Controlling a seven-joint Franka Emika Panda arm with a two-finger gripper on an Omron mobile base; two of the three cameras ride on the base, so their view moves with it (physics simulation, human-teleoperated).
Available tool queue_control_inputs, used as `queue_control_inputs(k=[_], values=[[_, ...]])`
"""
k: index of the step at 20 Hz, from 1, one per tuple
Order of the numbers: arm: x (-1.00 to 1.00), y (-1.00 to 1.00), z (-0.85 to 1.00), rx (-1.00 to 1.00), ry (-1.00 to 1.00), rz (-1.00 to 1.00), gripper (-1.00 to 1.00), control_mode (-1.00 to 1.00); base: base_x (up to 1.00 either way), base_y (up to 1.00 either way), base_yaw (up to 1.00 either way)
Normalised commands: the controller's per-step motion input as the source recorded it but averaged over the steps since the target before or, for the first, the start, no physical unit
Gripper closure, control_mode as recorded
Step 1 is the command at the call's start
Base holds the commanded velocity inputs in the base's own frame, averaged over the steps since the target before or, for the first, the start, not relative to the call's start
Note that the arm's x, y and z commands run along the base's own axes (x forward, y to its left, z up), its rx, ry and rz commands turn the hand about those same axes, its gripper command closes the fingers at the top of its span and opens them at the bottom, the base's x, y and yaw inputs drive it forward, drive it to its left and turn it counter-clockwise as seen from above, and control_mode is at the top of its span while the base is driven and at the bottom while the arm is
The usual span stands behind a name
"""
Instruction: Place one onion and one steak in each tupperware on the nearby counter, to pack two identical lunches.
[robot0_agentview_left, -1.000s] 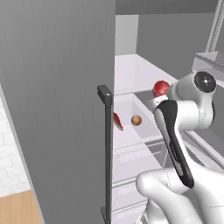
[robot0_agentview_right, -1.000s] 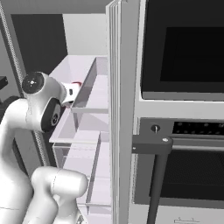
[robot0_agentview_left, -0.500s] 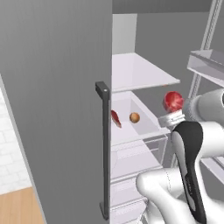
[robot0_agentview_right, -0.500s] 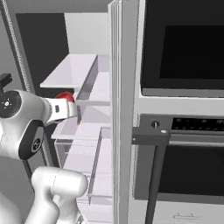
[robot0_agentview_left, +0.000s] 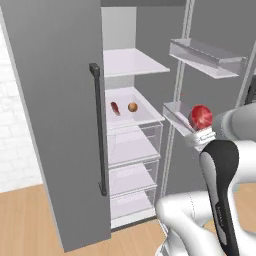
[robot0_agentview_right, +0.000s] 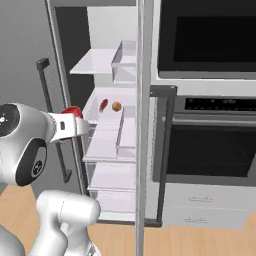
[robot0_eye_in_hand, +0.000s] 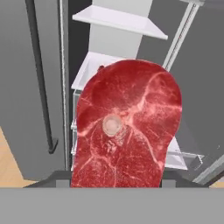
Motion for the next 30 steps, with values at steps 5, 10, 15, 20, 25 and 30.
queue_control_inputs(k=[5, 10, 15, 20, 25, 30], values=[[0.0, 0.0, 0.0, 0.0, 0.0, 0.0, 1.0, 1.0, -1.0, -0.12, -0.07], [0.0, 0.0, 0.0, 0.0, 0.0, 0.0, 1.0, 1.0, -0.89, -0.48, -0.35], [0.0, 0.0, 0.0, 0.0, 0.0, 0.0, 1.0, 1.0, -0.02, -0.55, -0.44], [0.0, 0.0, 0.0, 0.0, 0.0, 0.0, 1.0, 1.0, 0.58, -0.83, -0.48], [0.0, 0.0, 0.0, 0.0, 0.0, 0.0, 1.0, 1.0, 1.0, -1.0, -0.36], [0.0, 0.0, 0.0, 0.0, 0.0, 0.0, 1.0, 1.0, 1.0, -0.9, -0.21]])
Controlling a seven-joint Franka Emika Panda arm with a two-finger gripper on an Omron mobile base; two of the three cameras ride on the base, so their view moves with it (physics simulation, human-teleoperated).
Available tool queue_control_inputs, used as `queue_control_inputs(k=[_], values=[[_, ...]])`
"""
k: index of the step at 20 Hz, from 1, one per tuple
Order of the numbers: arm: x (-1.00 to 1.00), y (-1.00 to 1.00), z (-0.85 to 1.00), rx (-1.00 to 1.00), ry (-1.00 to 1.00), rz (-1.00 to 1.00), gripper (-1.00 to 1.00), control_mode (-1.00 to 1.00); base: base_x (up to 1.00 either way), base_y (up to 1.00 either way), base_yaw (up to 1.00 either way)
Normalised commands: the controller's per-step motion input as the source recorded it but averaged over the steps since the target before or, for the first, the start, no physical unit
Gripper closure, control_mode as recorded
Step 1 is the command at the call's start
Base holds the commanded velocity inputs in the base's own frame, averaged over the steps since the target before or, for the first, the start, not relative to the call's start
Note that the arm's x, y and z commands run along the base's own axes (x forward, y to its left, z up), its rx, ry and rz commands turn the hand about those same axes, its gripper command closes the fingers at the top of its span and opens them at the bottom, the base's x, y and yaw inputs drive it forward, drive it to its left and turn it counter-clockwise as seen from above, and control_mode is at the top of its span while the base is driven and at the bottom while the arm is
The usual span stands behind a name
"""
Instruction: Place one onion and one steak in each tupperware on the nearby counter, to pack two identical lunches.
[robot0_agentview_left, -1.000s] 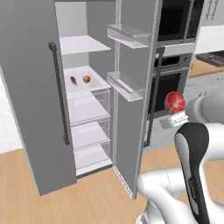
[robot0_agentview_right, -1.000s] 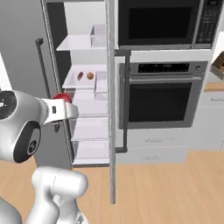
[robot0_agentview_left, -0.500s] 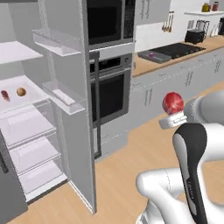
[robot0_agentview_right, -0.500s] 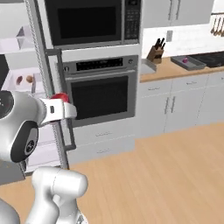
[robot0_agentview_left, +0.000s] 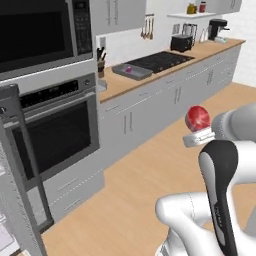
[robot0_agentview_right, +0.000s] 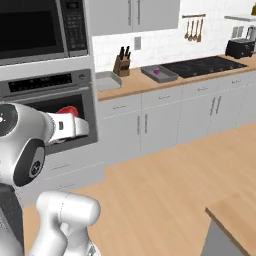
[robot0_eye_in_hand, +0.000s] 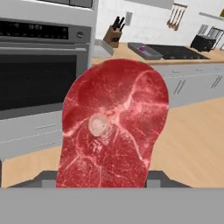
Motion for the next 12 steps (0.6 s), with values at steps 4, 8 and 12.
queue_control_inputs(k=[4, 8, 12], values=[[0.0, 0.0, 0.0, 0.0, 0.0, 0.0, 1.0, 1.0, 1.0, -0.27, -0.04], [0.0, 0.0, 0.0, 0.0, 0.0, 0.0, 1.0, 1.0, 1.0, 0.0, 0.0], [0.0, 0.0, 0.0, 0.0, 0.0, 0.0, 1.0, 1.0, 1.0, 0.0, 0.02]])
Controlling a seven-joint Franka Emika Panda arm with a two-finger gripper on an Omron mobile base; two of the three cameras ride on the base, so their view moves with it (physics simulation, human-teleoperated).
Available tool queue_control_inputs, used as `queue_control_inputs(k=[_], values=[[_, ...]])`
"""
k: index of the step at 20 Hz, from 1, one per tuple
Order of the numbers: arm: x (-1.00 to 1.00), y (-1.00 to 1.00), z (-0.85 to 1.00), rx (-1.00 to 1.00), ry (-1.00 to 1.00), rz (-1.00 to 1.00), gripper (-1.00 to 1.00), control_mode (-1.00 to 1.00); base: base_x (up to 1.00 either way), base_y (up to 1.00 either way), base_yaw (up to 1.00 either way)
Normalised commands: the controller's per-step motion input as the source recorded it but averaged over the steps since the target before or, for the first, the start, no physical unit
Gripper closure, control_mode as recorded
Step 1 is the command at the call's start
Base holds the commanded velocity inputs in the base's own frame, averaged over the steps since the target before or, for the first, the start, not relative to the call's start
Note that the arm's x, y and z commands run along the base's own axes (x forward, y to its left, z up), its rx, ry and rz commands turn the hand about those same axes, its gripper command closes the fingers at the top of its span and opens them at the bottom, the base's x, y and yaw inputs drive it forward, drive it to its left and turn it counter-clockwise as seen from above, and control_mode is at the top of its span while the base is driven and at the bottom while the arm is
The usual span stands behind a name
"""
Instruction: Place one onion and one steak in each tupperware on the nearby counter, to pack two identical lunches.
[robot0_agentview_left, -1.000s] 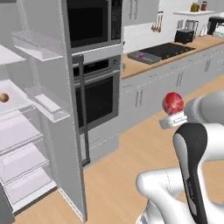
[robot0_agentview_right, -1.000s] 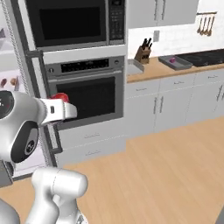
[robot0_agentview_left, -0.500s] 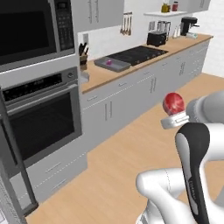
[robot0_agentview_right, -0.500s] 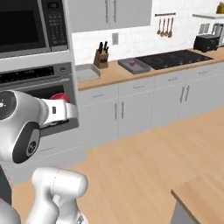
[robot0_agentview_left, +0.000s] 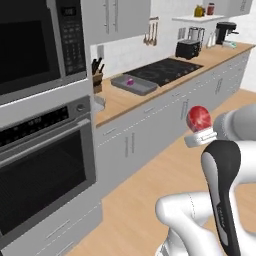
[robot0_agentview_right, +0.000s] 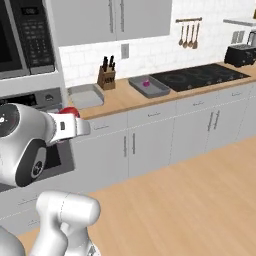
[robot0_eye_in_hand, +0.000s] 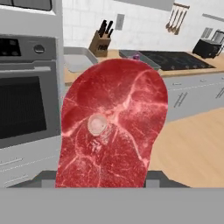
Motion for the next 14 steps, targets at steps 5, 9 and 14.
queue_control_inputs(k=[5, 9, 14], values=[[0.0, 0.0, 0.0, 0.0, 0.0, 0.0, 1.0, 1.0, 1.0, -0.29, 0.04], [0.0, 0.0, 0.0, 0.0, 0.0, 0.0, 1.0, 1.0, 1.0, -0.68, 0.04], [0.0, 0.0, 0.0, 0.0, 0.0, 0.0, 1.0, 1.0, 1.0, -0.71, 0.07]])
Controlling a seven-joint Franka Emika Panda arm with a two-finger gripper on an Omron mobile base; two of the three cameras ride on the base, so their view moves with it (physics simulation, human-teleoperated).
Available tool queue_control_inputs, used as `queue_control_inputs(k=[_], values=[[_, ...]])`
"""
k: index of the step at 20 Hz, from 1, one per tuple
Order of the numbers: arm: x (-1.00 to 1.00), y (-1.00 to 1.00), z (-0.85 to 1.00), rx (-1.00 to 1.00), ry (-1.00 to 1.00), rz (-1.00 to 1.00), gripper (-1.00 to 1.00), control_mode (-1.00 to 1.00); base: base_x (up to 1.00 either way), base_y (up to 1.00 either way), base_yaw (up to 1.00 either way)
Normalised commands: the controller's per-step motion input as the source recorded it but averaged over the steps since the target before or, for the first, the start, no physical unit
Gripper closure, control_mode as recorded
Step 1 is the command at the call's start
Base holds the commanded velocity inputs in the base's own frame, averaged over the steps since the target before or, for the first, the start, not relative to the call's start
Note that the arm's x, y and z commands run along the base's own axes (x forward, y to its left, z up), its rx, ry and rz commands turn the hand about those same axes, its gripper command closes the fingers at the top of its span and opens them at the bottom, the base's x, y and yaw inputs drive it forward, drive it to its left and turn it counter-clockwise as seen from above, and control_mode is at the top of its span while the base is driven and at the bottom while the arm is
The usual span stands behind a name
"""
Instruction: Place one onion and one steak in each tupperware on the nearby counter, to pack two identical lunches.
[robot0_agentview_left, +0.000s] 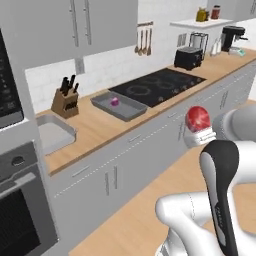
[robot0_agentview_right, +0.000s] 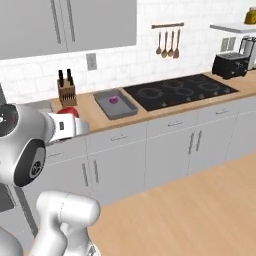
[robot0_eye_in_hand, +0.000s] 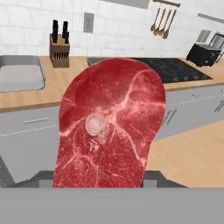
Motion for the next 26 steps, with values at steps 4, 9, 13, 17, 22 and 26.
queue_control_inputs(k=[4, 9, 13, 17, 22, 26], values=[[0.0, 0.0, 0.0, 0.0, 0.0, 0.0, 1.0, 1.0, 1.0, -0.54, 0.2], [0.0, 0.0, 0.0, 0.0, 0.0, 0.0, 1.0, 1.0, 1.0, -0.26, 0.42], [0.0, 0.0, 0.0, 0.0, 0.0, 0.0, 1.0, 1.0, 1.0, -0.19, 0.54], [0.0, 0.0, 0.0, 0.0, 0.0, 0.0, 1.0, 1.0, 1.0, -0.23, 0.57], [0.0, 0.0, 0.0, 0.0, 0.0, 0.0, 1.0, 1.0, 0.99, -0.22, 0.54], [0.07, -0.47, -0.66, 0.0, 0.02, 0.09, 1.0, -1.0, 0.18, -0.04, 0.11]])
